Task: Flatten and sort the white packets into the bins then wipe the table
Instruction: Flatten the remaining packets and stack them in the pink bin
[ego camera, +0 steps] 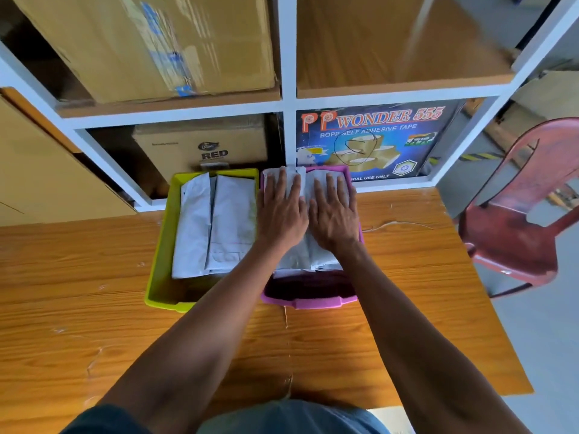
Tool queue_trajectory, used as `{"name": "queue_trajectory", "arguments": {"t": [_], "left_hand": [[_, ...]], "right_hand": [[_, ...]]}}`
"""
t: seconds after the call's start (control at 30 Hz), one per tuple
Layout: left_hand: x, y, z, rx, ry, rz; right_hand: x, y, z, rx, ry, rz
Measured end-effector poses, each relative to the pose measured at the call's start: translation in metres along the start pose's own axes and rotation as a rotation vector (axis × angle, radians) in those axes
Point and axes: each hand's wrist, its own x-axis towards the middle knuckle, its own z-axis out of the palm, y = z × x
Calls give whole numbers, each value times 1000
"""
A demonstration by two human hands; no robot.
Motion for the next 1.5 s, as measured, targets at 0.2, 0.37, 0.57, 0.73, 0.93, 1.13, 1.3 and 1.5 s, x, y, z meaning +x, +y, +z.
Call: {"name": "queue_trajectory", "arguments": {"t": [0.2, 0.37, 0.57, 0.73, 0.93, 1.13, 1.3, 1.5], "left_hand": [[3, -3, 20, 47, -35, 11], [2, -2, 35, 71, -22, 2], [2, -7, 51, 81, -12, 12], [2, -9, 59, 99, -12, 25], [1, -10, 67, 102, 5, 30], [1, -10, 72, 131, -5, 36], [1, -10, 74, 151, 2, 52], [1, -10, 78, 154, -13, 70]], "right_hand": [[12, 8, 24, 9, -89, -66], [17, 12, 35, 16, -116, -75], [20, 17, 50, 22, -93, -110], [20, 21, 63, -4, -62, -141], [18, 22, 67, 9, -51, -147], [21, 23, 76, 21, -62, -121], [21, 26, 83, 28, -52, -110], [20, 27, 88, 56, -16, -114]]}}
